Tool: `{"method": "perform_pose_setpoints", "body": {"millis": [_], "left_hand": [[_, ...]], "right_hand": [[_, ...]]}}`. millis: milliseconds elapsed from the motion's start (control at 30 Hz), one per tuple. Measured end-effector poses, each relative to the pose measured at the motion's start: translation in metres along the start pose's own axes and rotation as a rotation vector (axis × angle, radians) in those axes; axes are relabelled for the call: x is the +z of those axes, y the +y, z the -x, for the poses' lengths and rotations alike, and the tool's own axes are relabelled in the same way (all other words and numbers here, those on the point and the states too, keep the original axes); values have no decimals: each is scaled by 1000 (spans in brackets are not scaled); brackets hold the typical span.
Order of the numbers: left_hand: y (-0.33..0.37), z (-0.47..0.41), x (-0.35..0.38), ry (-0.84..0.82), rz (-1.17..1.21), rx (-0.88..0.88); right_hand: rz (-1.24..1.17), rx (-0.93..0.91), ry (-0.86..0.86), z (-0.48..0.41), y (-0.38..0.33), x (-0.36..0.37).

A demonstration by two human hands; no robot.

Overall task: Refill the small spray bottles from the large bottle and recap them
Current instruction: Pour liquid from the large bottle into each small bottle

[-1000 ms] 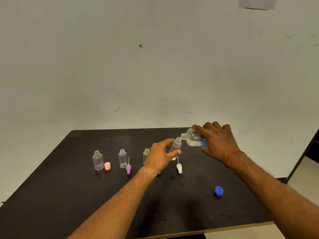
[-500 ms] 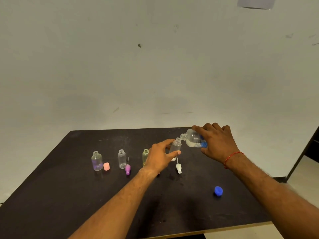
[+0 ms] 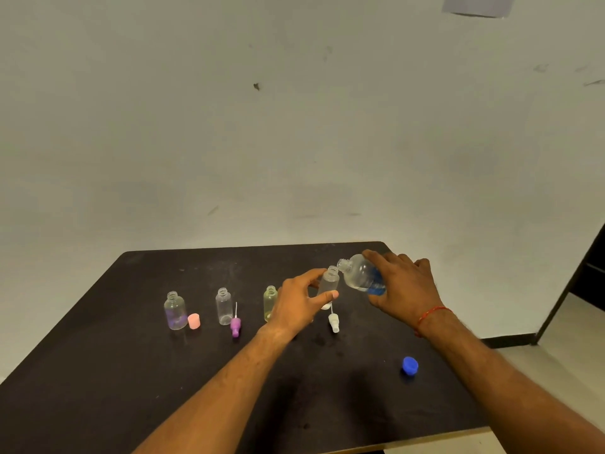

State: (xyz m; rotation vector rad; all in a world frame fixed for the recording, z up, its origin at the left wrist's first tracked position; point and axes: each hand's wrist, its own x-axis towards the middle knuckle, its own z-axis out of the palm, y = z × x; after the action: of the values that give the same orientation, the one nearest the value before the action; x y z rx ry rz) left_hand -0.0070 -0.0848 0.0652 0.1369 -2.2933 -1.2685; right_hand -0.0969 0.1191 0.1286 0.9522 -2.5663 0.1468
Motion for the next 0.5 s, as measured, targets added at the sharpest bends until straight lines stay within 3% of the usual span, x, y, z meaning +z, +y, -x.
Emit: {"method": "perform_pose_setpoints", "body": {"millis": [500], "left_hand": [[-34,-19,15,-14,-72,-137]], "right_hand": [[-474,274,19,16,-5,37]]}}
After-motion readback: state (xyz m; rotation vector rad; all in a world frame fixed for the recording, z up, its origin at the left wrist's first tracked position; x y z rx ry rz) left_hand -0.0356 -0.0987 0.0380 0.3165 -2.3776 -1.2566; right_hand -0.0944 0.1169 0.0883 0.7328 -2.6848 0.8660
